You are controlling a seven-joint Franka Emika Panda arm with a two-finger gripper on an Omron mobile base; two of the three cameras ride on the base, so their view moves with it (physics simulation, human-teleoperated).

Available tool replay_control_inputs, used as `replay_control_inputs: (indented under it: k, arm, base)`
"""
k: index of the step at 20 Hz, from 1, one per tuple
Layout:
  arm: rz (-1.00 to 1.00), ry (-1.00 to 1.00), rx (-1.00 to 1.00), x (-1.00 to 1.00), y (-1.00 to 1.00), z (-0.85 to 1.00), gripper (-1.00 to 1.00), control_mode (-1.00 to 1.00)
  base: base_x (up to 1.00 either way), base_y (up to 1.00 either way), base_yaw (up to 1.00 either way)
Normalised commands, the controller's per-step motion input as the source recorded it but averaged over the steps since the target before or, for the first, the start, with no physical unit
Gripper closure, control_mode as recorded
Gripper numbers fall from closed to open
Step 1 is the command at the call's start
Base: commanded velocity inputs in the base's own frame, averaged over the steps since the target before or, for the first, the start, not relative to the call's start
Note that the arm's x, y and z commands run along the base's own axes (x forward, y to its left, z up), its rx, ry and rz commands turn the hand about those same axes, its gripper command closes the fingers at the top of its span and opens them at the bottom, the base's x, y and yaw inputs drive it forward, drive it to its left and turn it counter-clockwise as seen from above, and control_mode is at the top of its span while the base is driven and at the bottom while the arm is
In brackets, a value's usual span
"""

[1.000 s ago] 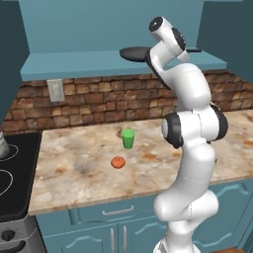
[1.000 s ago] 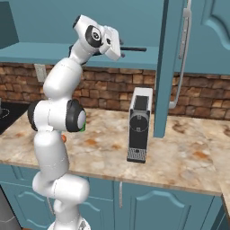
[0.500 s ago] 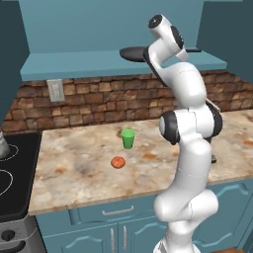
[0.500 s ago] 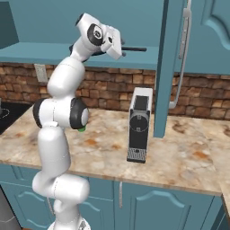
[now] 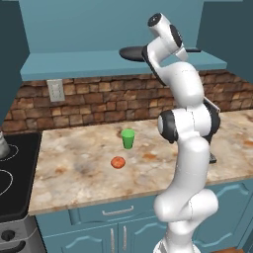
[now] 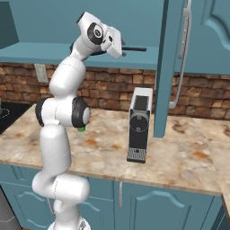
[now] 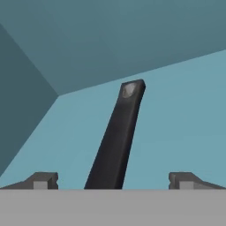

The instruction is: Pick the pan from the cabinet and place it on the stove. Then turn on the stove burner for the pan.

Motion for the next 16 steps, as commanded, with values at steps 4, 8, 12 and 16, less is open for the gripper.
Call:
replay_control_inputs:
  k: [4, 8, 12, 16]
  arm:
    - [0.0, 0.03, 0.0, 0.1, 0.0, -0.19, -1.0, -1.0]
    - [0.0, 0.03, 0.01, 0.0, 0.0, -0.18, -1.0, -1.0]
    - [0.0, 0.04, 0.01, 0.0, 0.0, -0.23, -1.0, -1.0]
    - [0.0, 0.04, 0.0, 0.0, 0.0, -0.25, -1.0, -1.0]
  base:
    - [0.0, 0.0, 0.0]
    - [0.0, 0.0, 0.0]
    - [0.0, 0.0, 0.0]
    - [0.0, 0.0, 0.0]
